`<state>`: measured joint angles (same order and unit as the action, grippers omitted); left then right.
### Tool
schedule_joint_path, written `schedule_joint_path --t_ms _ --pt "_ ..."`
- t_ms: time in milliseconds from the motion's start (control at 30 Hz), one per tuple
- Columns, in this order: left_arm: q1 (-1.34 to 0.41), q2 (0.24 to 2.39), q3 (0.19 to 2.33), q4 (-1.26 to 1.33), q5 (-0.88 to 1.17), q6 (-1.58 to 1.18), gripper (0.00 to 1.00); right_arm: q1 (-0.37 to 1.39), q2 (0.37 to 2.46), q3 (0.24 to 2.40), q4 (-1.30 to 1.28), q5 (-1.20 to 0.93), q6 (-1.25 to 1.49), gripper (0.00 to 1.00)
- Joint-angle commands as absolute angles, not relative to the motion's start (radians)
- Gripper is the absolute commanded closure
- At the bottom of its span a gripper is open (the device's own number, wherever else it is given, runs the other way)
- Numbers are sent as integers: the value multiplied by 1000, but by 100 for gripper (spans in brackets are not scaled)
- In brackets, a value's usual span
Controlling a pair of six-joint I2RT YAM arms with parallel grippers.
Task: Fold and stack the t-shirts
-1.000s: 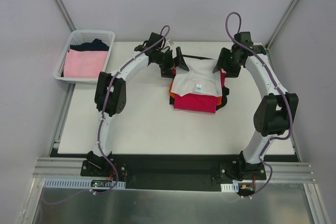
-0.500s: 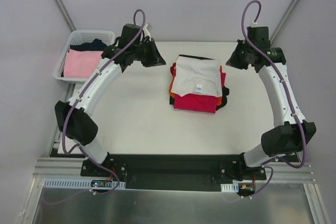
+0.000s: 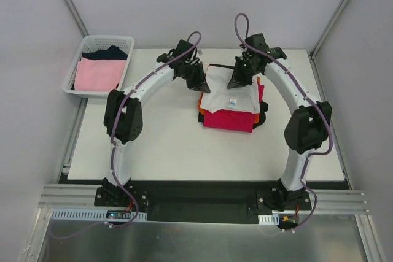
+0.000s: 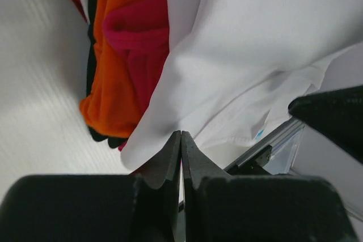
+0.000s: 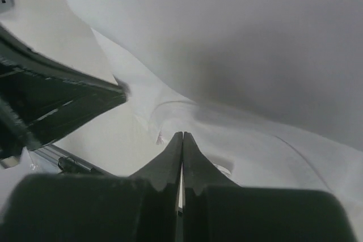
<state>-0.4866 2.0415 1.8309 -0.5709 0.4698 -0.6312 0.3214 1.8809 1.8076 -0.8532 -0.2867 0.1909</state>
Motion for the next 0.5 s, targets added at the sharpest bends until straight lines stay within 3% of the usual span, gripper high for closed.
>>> schedule_joint_path --t_ms 0,467 --pt "-508 2123 2031 -568 552 -672 100 336 1905 1945 -879 -336 187 99" --pt "-512 2109 2004 -568 572 -666 100 350 2086 2056 -864 -581 198 99"
